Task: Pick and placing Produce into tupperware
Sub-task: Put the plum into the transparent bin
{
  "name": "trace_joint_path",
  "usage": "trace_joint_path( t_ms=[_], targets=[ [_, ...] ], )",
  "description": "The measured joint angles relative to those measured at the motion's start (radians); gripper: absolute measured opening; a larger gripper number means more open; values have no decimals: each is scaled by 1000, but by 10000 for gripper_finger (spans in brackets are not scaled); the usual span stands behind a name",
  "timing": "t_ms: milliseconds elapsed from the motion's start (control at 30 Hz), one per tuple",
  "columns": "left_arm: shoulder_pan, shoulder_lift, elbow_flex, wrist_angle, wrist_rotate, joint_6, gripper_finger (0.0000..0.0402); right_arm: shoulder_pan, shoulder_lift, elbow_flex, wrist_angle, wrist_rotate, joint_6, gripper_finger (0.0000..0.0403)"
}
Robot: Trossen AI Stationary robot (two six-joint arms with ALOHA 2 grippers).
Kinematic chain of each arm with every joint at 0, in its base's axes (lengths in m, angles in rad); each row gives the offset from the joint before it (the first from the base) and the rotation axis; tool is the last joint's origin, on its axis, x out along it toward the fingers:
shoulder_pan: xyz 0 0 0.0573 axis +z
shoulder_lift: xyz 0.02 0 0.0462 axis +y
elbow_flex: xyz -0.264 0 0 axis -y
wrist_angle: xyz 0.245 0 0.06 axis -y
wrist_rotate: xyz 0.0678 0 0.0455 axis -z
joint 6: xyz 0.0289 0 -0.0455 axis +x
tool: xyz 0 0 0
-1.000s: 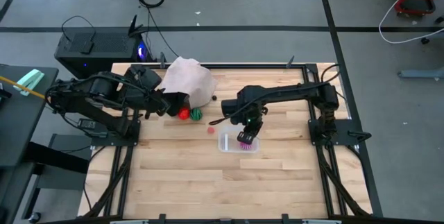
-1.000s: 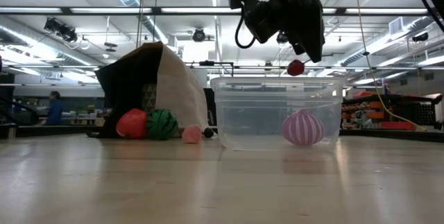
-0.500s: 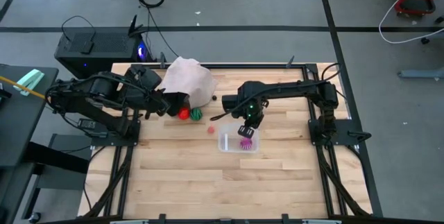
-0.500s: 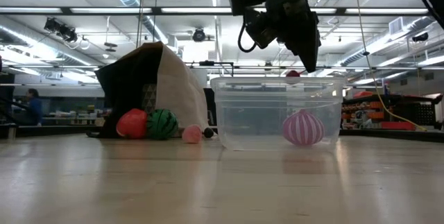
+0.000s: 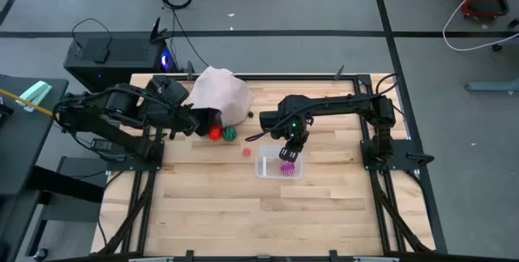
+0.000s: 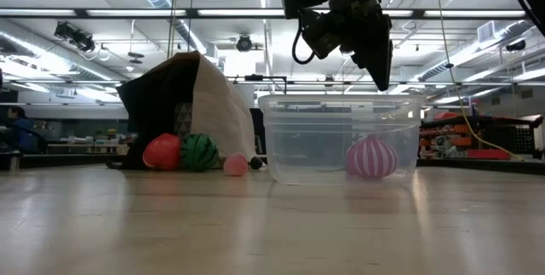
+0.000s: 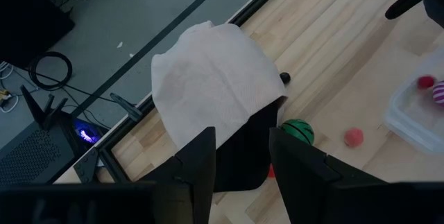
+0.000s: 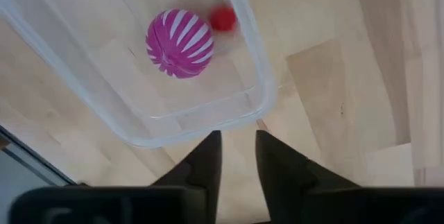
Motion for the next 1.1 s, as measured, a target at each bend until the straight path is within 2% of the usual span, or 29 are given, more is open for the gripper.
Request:
trace_joint_path(
  t_ms=[233,533,700,867,967,1100],
  targets=[
    [0,0,0,0,0,-1,135,-5,-32,0,46,82,-58,143],
    [0,0,0,0,0,-2,142,-108,-119,2,473,205,-104,148],
    [0,0,0,0,0,-2,137,-222,-54,2,637,232,-170,166],
    [0,0,0,0,-1,-3,137,-306,24,-1,603,294,-224,192],
    [0,0,0,0,-1,-2,141,-341,36,-66,626,301,-237,197],
    [0,0,0,0,-1,-2,141,-351,-25,-267,744,288,-214,192]
  ],
)
